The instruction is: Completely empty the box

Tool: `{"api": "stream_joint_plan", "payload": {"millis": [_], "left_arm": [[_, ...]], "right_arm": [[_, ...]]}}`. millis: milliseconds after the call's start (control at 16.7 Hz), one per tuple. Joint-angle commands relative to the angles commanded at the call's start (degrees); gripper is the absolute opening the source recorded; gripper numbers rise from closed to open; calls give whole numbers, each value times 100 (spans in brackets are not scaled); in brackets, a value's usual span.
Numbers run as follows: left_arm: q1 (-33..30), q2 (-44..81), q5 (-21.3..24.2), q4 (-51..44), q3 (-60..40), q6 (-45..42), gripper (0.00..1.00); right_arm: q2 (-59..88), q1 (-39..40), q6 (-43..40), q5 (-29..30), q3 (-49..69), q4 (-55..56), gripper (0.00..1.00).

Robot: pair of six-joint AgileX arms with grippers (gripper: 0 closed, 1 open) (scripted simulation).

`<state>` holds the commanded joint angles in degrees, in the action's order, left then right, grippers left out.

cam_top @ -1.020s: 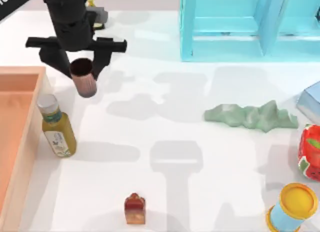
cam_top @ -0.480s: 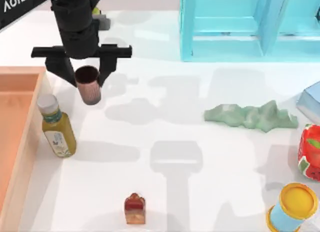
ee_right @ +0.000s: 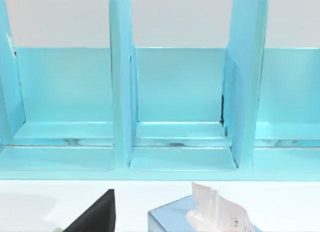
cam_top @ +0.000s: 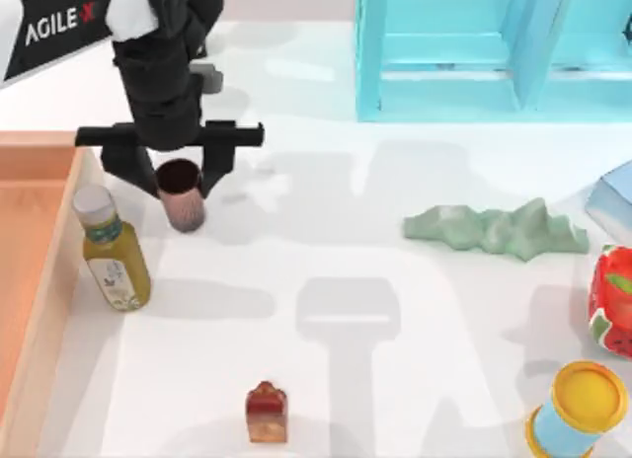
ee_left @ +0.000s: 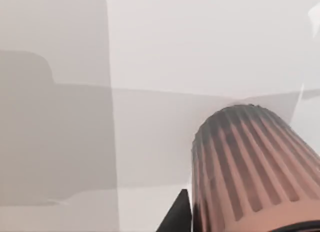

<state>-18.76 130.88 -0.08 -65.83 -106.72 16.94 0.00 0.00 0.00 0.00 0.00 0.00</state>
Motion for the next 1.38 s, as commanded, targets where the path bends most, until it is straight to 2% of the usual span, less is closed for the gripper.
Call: {"api": "stream_joint_plan", "payload": {"millis": [120, 900, 1380], "left_arm": [[0, 0, 0, 0, 0, 0, 0], [0, 0, 0, 0, 0, 0, 98], [0, 0, 0, 0, 0, 0, 100]], "right_arm": [[0, 0, 0, 0, 0, 0, 100], [0, 0, 0, 0, 0, 0, 100], [0, 0, 0, 0, 0, 0, 100]]}}
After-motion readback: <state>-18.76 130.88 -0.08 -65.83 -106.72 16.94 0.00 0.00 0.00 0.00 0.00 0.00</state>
